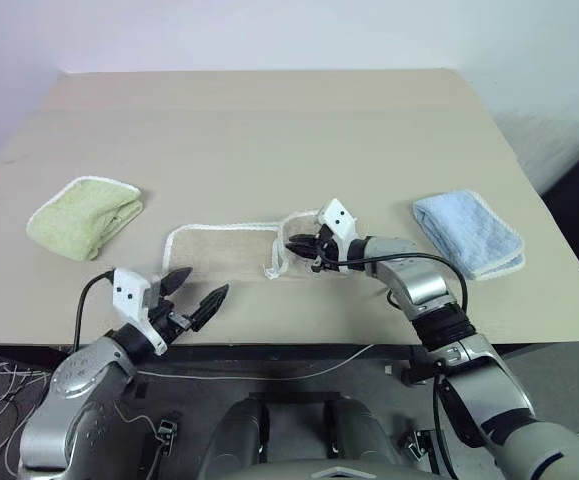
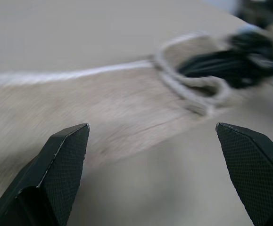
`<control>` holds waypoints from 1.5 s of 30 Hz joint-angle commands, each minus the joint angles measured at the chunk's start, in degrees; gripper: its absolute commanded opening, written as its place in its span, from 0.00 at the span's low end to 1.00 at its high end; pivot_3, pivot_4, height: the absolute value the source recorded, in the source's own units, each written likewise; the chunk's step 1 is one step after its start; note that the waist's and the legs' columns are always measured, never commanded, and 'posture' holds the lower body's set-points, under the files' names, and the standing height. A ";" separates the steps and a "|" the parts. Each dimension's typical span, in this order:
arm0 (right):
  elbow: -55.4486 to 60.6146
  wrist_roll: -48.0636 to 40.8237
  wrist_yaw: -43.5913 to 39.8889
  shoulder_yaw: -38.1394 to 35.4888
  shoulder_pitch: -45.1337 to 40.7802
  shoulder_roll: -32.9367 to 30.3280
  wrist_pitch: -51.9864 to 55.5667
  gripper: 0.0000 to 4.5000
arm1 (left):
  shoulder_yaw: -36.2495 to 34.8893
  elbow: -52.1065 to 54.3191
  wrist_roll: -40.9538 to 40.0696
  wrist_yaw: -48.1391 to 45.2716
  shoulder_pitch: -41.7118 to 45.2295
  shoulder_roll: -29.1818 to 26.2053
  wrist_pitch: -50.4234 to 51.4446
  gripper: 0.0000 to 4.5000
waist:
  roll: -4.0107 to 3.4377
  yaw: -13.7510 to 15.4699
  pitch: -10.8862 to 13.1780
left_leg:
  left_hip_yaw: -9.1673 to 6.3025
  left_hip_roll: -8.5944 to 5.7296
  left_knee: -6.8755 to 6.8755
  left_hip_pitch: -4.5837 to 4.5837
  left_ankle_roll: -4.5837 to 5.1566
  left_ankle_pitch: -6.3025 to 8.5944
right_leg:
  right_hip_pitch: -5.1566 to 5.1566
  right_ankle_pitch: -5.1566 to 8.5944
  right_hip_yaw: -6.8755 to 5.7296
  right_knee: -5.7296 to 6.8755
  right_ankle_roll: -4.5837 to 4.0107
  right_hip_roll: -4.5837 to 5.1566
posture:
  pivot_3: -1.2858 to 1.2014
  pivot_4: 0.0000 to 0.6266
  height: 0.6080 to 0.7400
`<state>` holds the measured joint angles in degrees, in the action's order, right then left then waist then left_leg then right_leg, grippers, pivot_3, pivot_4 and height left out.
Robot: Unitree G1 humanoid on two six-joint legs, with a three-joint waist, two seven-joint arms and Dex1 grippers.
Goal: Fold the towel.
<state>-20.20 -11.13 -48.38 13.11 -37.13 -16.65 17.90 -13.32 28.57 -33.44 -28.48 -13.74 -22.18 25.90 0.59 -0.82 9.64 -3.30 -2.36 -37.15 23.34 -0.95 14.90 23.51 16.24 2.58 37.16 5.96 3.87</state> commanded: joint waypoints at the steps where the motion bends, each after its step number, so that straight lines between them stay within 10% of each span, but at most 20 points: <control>1: 8.29 -4.33 -2.38 -5.44 -1.84 -2.13 -1.13 0.14 | -2.68 6.61 -4.85 8.59 -2.26 4.24 4.14 1.00 | 0.01 0.03 0.01 | 0.00 0.00 0.00 0.00 0.00 0.00 | 0.00 0.00 0.00 0.00 0.00 0.00 | 0.52 0.24 1.00; 10: 8.28 -5.74 -3.54 -10.05 -5.28 -5.97 -0.80 0.14 | -8.49 5.98 -23.35 33.08 0.51 18.63 10.94 1.00 | 0.05 0.11 0.00 | -0.06 0.01 -0.03 -0.02 0.00 0.00 | -0.07 0.00 -0.01 -0.03 0.00 -0.03 | 0.52 0.24 1.00; 25: 13.10 -6.13 -1.54 -11.16 -1.36 -7.30 1.03 0.14 | -8.88 -5.12 -35.21 49.26 13.60 21.00 13.88 1.00 | -0.01 1.51 -0.04 | -0.06 -0.09 -0.12 -0.08 -0.05 -0.03 | -0.19 0.00 -0.08 -0.01 0.00 -0.08 | 0.52 0.24 1.00; 39: 17.61 -6.13 0.54 -11.87 3.74 -9.69 2.49 0.13 | -10.52 -8.73 -38.17 47.74 17.19 20.52 9.85 0.00 | 0.02 1.44 -0.02 | -0.07 -0.13 -0.12 -0.07 -0.07 -0.04 | -0.19 0.00 -0.08 -0.04 0.00 -0.08 | 0.52 0.24 1.00; 45: 18.59 -6.00 1.35 -12.51 5.36 -10.57 2.82 0.13 | -14.24 -10.23 -38.06 43.33 19.11 16.22 6.66 0.00 | 0.04 1.41 0.00 | -0.07 -0.12 -0.11 -0.07 -0.07 -0.04 | -0.19 0.00 -0.08 -0.04 0.00 -0.09 | 0.52 0.24 1.00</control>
<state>-4.26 -16.57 -47.35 2.08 -31.67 -26.26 20.90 -24.88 17.08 -70.77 16.60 4.37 -4.40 34.50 0.63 0.59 9.64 -3.36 -2.47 -37.26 23.28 -1.03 14.85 23.32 16.24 2.50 37.12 5.96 3.76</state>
